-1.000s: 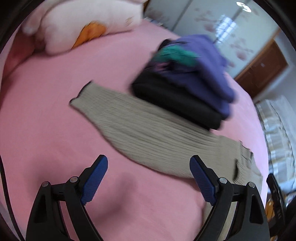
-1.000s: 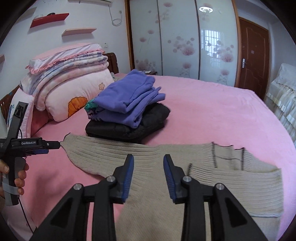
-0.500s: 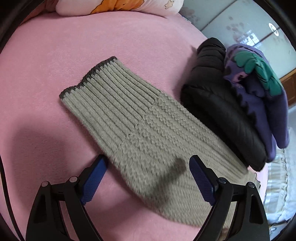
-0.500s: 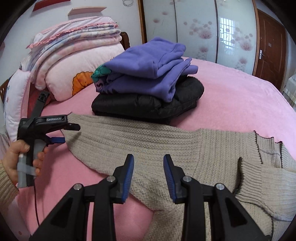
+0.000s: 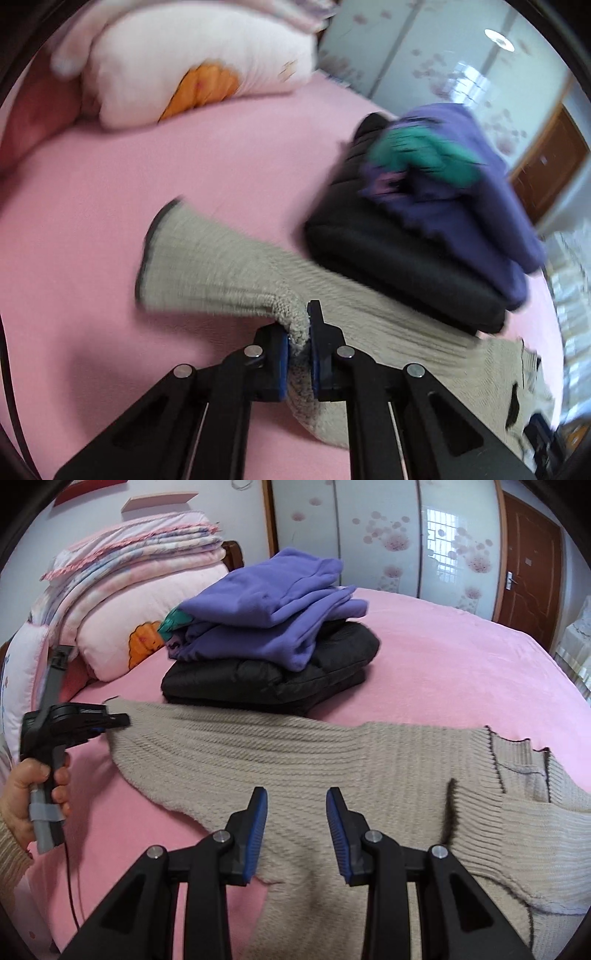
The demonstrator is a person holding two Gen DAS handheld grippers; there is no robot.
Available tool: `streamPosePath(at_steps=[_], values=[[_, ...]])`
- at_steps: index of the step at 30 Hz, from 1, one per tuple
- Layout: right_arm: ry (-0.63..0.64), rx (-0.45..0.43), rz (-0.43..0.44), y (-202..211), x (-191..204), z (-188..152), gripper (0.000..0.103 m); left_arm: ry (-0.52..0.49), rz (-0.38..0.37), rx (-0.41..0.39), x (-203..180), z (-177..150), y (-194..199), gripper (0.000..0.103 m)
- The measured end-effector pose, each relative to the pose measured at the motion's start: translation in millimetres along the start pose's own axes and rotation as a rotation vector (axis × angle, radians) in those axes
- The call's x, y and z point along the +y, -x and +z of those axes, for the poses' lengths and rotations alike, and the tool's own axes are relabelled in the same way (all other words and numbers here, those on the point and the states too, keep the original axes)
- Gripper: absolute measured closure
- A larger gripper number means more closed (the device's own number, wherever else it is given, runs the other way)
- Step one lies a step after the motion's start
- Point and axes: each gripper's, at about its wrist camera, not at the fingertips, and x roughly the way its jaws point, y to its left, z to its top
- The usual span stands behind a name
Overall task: Fold large clothes
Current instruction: 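Move the left tool to the other sleeve cuff and grasp it, then fold the held sleeve across the cardigan body with the left tool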
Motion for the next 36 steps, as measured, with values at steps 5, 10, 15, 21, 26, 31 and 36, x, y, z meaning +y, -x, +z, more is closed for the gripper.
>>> streamPosePath(at_steps=[5,10,15,21,26,31,36], values=[[-0.043,-0.026,-0.011,26,-23,5,0.070,-0.164,-0.053,-0.025,-62,-15,54,0.096],[-0.060,-0.054,-0.028,59,-45,2,0.070,-0.324,-0.128,-0.028,-136,-42,113,0.096],[-0.093,-0.079,-0.061,97,-80,-9,0.070,-0.441,-0.210,-0.021,-213,-76,158,0.096],[-0.164,-0.114,-0.108,143,-135,-27,0.070,-0.543,-0.302,-0.045,-303,-119,185,0.096],[-0.228,-0.126,-0.147,170,-184,-49,0.070,-0.574,-0.356,0.040,-364,-175,167,0.096],[-0.289,-0.088,-0.198,182,-236,-84,0.070,-0.614,-0.335,0.143,-392,-240,118,0.094],[-0.346,-0.025,-0.226,179,-272,-117,0.070,-0.592,-0.347,0.270,-390,-290,77,0.067]])
